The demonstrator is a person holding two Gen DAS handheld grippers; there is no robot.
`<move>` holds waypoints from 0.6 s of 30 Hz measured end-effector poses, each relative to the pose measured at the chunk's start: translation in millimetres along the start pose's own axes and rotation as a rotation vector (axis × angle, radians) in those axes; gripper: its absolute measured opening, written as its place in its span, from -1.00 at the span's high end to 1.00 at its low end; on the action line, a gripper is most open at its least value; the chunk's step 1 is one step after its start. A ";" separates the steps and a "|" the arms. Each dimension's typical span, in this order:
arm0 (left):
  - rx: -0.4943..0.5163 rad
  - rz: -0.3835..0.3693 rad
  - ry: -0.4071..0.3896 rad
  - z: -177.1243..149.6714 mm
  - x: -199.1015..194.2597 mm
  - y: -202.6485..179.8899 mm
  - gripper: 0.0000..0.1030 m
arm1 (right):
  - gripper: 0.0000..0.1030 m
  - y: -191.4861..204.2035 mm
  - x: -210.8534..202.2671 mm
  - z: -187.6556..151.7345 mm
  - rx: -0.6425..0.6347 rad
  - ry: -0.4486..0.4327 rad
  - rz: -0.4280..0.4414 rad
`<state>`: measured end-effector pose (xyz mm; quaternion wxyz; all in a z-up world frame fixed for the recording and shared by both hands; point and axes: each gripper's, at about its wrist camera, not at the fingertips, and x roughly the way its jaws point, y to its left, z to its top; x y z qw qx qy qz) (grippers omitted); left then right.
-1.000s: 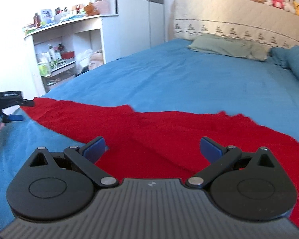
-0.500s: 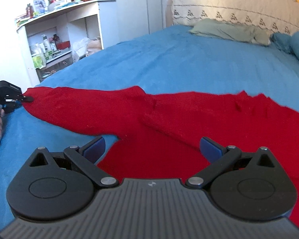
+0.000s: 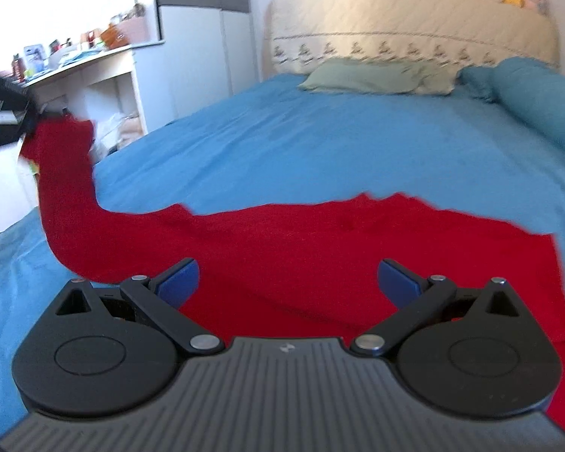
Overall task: Fold small clothes
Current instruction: 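Grasp the other sleeve cuff with the left gripper and fold it across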
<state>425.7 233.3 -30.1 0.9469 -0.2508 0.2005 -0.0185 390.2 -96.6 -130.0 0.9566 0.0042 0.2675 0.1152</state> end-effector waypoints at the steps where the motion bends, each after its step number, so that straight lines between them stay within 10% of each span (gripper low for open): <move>1: 0.018 -0.044 0.015 -6.0 5.8 -25.5 0.93 | -1.00 -9.4 -6.3 1.6 -0.002 -0.009 -0.016; 9: 0.091 -0.219 0.253 -131.0 80.2 -172.1 0.93 | -1.00 -98.3 -51.6 -0.5 0.001 -0.060 -0.132; 18: 0.219 -0.151 0.447 -254.7 126.5 -185.5 0.91 | -1.00 -161.4 -65.5 -30.4 0.035 -0.005 -0.171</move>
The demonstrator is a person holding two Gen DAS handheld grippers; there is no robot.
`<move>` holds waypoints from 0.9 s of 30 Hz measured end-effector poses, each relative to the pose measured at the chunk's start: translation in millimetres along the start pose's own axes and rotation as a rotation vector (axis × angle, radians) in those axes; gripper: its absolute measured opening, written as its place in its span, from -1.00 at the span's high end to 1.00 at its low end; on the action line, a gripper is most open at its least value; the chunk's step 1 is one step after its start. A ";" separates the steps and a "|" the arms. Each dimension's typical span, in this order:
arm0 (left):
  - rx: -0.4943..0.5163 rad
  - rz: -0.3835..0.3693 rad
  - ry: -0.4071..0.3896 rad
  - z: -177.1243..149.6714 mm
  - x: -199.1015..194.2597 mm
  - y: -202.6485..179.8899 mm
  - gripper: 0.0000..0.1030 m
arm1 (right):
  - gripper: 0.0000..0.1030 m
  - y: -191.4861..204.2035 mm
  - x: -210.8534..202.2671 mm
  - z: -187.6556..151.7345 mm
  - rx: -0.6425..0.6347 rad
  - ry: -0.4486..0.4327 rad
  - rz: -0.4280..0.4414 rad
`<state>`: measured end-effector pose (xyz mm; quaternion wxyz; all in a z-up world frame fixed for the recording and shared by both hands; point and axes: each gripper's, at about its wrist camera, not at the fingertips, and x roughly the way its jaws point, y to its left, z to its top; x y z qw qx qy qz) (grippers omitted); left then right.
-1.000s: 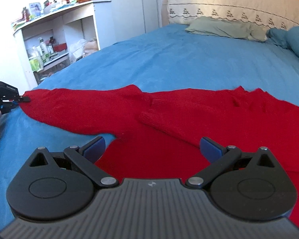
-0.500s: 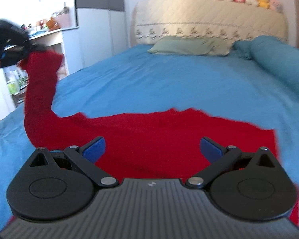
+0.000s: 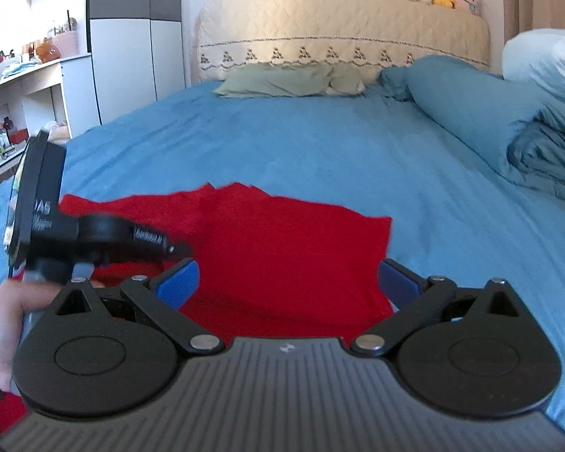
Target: Fold small clothes
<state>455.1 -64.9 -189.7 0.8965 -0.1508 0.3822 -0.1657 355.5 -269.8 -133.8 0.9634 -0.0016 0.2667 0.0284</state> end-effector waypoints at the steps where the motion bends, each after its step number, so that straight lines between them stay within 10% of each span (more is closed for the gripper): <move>1: 0.012 -0.001 -0.005 -0.1 -0.9 0.8 0.91 | -1.00 -2.5 0.3 -2.9 0.003 0.004 -0.001; 3: 0.036 -0.007 -0.003 -1.1 -6.6 -4.2 0.70 | -1.00 -8.0 3.5 -6.6 0.014 0.011 -0.002; 7: 0.084 0.011 -0.066 2.6 -33.9 -0.1 -0.81 | -1.00 -6.6 6.0 -5.1 0.023 0.009 -0.004; 9: 0.126 0.042 -0.121 5.4 -56.8 1.5 -1.00 | -1.00 -0.8 6.6 0.3 0.017 -0.002 0.003; 20: 0.139 0.219 -0.138 -1.6 -125.5 78.4 -1.00 | -1.00 89.5 48.5 19.5 -0.367 0.022 0.106; 27: 0.097 0.233 -0.134 -15.9 -134.5 103.4 -1.00 | -0.65 154.7 100.5 3.8 -0.702 0.069 0.096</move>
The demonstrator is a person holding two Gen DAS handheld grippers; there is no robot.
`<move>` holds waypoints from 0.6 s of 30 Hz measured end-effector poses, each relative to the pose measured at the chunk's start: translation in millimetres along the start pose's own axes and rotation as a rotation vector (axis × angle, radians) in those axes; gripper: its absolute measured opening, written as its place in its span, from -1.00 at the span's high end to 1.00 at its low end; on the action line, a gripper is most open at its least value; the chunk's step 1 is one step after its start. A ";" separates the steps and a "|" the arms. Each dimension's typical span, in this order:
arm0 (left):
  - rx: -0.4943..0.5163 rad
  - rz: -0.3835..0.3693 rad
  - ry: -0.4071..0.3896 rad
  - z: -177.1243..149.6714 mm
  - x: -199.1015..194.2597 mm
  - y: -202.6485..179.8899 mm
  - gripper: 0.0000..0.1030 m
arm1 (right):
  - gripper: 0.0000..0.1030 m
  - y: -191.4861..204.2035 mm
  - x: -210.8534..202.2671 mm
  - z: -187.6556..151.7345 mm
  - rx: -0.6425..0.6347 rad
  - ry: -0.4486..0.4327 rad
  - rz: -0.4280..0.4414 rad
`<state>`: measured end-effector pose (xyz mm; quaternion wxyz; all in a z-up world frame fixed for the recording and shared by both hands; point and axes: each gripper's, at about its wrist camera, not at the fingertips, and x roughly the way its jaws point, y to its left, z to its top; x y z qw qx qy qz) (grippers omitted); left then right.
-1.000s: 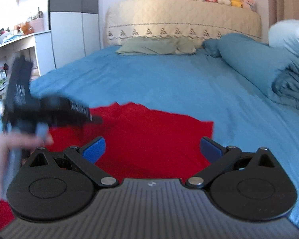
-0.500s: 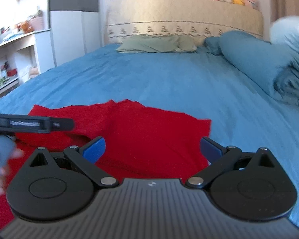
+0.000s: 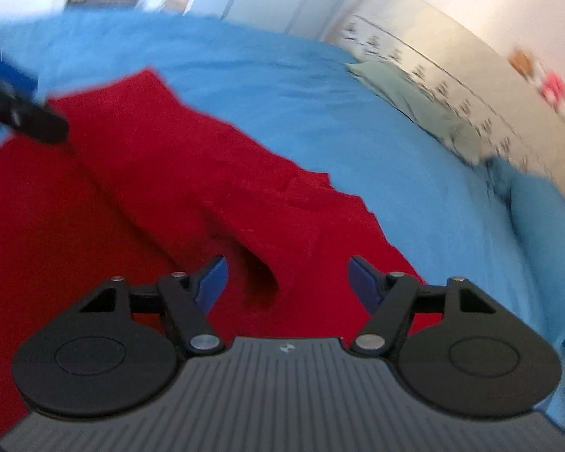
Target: Fold small clothes
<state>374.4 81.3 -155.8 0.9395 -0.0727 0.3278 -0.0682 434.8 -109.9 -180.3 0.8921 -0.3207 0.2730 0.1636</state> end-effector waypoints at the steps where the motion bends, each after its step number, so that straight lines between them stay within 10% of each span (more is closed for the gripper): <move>1: -0.003 -0.001 0.000 -2.0 -1.9 3.9 -1.00 | -0.59 8.7 6.2 2.6 -0.059 0.003 -0.010; 6: -0.018 -0.009 -0.003 -4.2 -3.7 13.2 -1.00 | -0.23 36.0 24.0 10.0 -0.241 0.004 -0.019; 11: -0.029 -0.014 0.000 -5.0 -5.9 19.2 -1.00 | 0.56 45.7 40.1 13.5 -0.298 0.045 -0.018; 18: -0.032 -0.018 0.006 -4.5 -6.4 16.7 -1.00 | 0.60 -5.9 17.3 23.3 0.008 -0.041 -0.021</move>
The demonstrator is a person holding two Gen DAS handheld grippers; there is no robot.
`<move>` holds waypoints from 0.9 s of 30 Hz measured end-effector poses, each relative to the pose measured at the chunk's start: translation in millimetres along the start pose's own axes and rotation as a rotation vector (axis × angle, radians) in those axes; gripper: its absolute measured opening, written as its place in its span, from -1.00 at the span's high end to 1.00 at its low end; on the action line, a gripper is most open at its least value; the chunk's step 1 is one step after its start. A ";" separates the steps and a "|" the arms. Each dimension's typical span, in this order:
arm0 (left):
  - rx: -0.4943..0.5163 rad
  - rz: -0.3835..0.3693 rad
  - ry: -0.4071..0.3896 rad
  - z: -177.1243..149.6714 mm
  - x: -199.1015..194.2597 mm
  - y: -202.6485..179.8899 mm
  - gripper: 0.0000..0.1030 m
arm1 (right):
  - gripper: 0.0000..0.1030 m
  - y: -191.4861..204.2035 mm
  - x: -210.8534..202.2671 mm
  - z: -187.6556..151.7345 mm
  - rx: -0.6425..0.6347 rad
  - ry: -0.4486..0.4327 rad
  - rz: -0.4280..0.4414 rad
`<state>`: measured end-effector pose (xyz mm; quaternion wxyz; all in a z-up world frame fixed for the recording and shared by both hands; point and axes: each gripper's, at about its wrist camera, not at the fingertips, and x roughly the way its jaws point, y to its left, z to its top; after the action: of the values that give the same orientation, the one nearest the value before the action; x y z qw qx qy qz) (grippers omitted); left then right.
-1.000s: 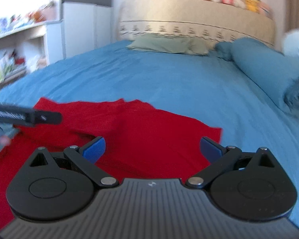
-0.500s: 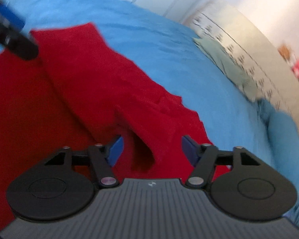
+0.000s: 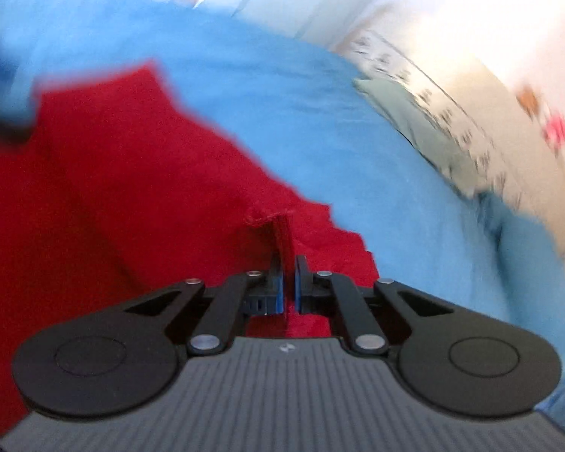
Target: Fold small clothes
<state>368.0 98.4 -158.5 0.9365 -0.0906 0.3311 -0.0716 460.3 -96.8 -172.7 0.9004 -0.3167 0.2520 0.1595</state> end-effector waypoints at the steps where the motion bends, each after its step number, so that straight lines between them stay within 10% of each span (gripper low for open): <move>1: -0.004 -0.006 0.007 0.2 0.3 0.3 -1.00 | 0.60 -15.3 -4.9 2.4 0.075 -0.023 0.014; 12: -0.010 -0.035 0.079 -8.9 10.1 -4.7 -1.00 | 0.60 -135.0 -36.4 -38.4 0.484 -0.063 -0.176; 23: 0.032 -0.047 0.094 -6.1 18.3 -16.7 -1.00 | 0.59 -141.4 -19.9 -120.9 0.642 0.045 -0.187; 27: 0.045 -0.060 0.073 9.9 28.4 -28.5 -1.00 | 0.28 -136.5 -21.0 -139.0 0.673 0.107 -0.242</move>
<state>394.0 66.4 -162.0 0.9230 -0.0767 0.3605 -0.1103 455.0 -292.1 -187.6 0.9521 -0.0378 0.2980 -0.0570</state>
